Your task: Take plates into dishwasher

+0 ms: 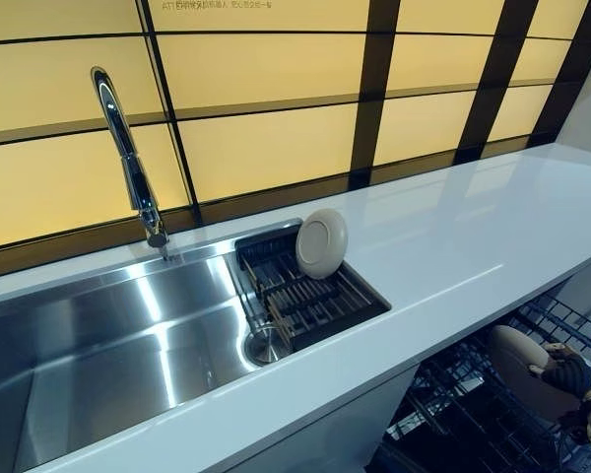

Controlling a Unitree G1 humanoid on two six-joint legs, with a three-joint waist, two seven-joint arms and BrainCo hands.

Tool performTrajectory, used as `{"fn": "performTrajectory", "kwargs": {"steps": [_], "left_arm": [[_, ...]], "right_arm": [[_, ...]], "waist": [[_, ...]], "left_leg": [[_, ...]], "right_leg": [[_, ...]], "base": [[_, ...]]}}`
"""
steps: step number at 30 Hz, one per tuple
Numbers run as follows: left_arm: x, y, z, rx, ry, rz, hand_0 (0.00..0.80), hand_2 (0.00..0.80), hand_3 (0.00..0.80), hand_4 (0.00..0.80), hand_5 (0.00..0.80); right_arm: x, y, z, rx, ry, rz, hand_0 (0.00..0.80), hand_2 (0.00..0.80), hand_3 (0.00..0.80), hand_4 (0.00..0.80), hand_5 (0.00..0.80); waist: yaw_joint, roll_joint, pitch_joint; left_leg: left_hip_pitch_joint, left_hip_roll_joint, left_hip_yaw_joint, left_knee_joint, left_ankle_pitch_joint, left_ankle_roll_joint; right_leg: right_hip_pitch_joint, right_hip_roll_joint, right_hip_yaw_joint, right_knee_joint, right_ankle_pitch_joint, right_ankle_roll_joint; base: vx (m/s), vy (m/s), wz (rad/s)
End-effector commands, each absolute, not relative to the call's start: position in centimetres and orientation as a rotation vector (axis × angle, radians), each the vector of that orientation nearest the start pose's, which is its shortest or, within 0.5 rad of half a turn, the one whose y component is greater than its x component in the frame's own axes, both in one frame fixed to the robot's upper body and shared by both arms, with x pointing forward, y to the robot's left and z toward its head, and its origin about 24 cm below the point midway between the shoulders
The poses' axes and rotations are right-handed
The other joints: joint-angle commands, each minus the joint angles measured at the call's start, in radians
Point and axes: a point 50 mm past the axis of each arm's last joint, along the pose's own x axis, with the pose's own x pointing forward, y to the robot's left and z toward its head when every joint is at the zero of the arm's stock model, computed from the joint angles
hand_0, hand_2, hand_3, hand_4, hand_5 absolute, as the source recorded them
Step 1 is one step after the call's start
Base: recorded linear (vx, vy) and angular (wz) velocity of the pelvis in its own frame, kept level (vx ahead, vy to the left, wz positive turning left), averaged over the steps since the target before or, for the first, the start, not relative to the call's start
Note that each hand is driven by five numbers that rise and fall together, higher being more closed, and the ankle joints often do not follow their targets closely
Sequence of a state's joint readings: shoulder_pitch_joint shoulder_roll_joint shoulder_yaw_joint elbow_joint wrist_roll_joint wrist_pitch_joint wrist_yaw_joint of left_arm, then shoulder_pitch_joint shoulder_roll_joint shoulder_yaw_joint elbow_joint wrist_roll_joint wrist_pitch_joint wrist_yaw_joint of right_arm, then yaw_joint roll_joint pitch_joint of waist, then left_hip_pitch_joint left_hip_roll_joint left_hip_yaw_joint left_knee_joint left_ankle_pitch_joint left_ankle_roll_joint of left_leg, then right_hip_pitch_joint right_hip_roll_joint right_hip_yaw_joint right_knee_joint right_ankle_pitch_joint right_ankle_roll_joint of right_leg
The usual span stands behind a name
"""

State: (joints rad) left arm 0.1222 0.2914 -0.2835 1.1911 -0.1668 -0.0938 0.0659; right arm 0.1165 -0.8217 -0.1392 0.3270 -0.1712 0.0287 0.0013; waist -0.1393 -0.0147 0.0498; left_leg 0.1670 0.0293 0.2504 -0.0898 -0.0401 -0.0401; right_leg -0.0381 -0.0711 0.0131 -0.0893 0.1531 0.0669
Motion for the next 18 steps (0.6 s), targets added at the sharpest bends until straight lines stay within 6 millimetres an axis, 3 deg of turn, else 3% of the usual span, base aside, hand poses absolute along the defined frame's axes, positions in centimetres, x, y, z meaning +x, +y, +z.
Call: {"fn": "performTrajectory", "kwargs": {"steps": [1, 9, 18], "left_arm": [[9.2, 26.5, -14.9, 0.362, 1.113, 0.123, 0.0, 0.0, 0.0, 0.0, 0.0], [9.1, 26.7, -14.8, 0.371, 1.12, 0.123, 0.0, 0.0, 0.0, 0.0, 0.0], [9.1, 27.1, -14.7, 0.385, 1.12, 0.123, 0.0, 0.0, 0.0, 0.0, 0.0]], "right_arm": [[23.8, -36.2, 8.5, -1.015, 0.287, -0.202, 0.8, 0.8, 0.8, 0.8, 0.8], [23.4, -36.8, 6.9, -1.015, 0.364, -0.197, 0.8, 0.8, 0.8, 0.8, 0.8], [22.9, -38.0, 6.7, -1.034, 0.401, -0.233, 0.8, 0.8, 0.8, 0.8, 0.8]], "waist": [[0.034, -0.039, -0.009], [0.045, -0.041, -0.012], [0.053, -0.041, -0.006]], "left_leg": [[-0.055, -0.02, -0.105, 0.01, 0.044, 0.032], [-0.055, -0.02, -0.115, 0.01, 0.045, 0.032], [-0.056, -0.02, -0.125, 0.011, 0.046, 0.031]], "right_leg": [[0.081, 0.007, -0.045, 0.037, -0.069, 0.016], [0.087, 0.006, -0.055, 0.033, -0.069, 0.016], [0.089, 0.004, -0.062, 0.035, -0.071, 0.016]], "base": [[0.0, 0.0, 0.0], [0.005, -0.004, 0.01], [0.0, 0.0, 0.0]]}}
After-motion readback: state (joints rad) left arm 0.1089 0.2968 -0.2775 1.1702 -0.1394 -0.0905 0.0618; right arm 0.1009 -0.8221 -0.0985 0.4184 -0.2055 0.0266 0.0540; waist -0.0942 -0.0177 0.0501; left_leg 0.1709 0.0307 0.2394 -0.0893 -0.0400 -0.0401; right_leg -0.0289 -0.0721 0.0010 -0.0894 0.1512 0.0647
